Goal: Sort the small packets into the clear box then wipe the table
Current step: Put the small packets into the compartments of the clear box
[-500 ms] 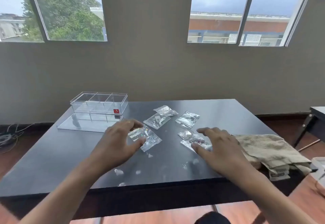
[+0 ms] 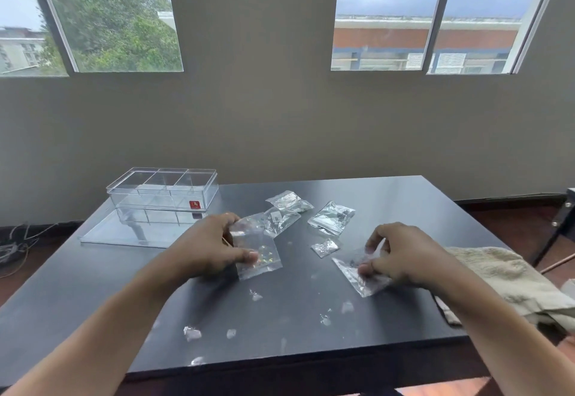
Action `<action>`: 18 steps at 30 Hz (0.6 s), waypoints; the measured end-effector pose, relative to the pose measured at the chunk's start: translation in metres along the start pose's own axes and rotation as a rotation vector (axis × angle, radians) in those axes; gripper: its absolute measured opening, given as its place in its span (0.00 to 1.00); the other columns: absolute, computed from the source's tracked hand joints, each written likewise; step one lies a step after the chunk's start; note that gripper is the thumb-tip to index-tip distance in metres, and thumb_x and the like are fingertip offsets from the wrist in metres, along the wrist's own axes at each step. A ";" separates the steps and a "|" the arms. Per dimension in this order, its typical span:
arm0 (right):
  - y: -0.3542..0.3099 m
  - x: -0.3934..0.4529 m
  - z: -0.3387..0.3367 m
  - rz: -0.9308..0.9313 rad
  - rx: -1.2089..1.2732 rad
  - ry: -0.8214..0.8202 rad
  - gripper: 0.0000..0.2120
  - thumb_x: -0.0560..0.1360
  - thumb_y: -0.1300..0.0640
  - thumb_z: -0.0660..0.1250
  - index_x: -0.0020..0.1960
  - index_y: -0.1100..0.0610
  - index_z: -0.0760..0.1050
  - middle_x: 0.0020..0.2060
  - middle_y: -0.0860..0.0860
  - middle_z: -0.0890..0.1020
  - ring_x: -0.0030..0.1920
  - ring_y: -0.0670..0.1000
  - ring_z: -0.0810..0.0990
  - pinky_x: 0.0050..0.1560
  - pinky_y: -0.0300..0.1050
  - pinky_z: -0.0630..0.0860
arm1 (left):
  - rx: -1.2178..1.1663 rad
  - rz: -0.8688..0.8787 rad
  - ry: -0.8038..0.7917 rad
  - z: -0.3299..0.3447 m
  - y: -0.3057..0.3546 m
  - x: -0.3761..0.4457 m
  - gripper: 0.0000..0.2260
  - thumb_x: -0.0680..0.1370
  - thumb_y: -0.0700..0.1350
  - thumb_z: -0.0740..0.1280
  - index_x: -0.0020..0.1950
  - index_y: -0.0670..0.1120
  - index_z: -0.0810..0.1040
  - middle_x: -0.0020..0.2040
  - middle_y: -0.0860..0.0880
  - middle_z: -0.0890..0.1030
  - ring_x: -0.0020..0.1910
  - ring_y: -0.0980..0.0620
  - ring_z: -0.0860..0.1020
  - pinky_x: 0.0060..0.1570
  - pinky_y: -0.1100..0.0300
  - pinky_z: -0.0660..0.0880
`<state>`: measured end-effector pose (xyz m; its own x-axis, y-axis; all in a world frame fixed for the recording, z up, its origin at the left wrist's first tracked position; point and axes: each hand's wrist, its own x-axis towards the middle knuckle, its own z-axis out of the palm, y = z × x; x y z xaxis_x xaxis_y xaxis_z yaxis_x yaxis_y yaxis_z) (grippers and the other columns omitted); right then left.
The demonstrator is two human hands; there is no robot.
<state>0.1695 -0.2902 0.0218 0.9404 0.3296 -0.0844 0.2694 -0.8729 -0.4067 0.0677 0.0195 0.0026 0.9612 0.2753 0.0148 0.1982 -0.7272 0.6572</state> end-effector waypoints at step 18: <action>-0.082 0.006 -0.043 -0.476 0.572 0.188 0.10 0.72 0.44 0.76 0.43 0.49 0.81 0.29 0.49 0.82 0.30 0.49 0.78 0.32 0.34 0.70 | -0.323 0.292 0.781 -0.112 -0.066 0.040 0.10 0.83 0.48 0.66 0.60 0.47 0.84 0.53 0.50 0.88 0.54 0.52 0.86 0.60 0.54 0.81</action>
<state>0.1626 -0.2325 0.0938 0.7833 0.5116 0.3532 0.5527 -0.3131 -0.7723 0.0717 0.1491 0.0443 0.5367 0.5423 0.6464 -0.2110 -0.6554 0.7252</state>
